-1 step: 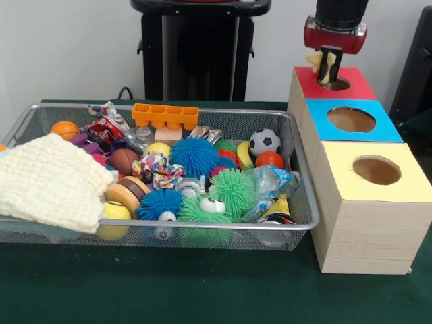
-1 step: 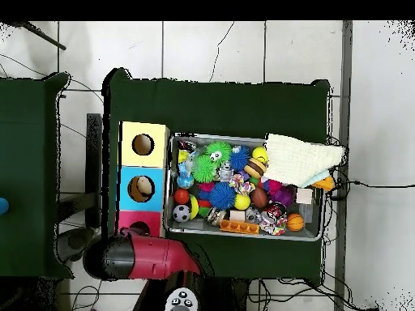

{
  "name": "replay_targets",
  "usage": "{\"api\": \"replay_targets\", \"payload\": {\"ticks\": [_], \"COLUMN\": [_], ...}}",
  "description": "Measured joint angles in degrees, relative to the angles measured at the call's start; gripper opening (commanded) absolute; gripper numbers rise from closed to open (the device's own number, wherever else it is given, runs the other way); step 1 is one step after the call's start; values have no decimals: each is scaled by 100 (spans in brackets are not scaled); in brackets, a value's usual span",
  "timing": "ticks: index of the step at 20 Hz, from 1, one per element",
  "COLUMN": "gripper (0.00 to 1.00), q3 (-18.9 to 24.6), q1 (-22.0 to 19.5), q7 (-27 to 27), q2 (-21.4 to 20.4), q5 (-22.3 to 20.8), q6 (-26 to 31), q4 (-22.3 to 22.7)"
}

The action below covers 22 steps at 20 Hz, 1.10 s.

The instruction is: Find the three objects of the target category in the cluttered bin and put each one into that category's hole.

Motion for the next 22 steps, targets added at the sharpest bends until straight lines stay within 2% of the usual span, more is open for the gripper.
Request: {"api": "replay_targets", "payload": {"ticks": [22], "gripper": [0], "q3": [-76], "q1": [60], "q7": [0], "q2": [177], "q5": [432], "q6": [-144], "q4": [-29]}}
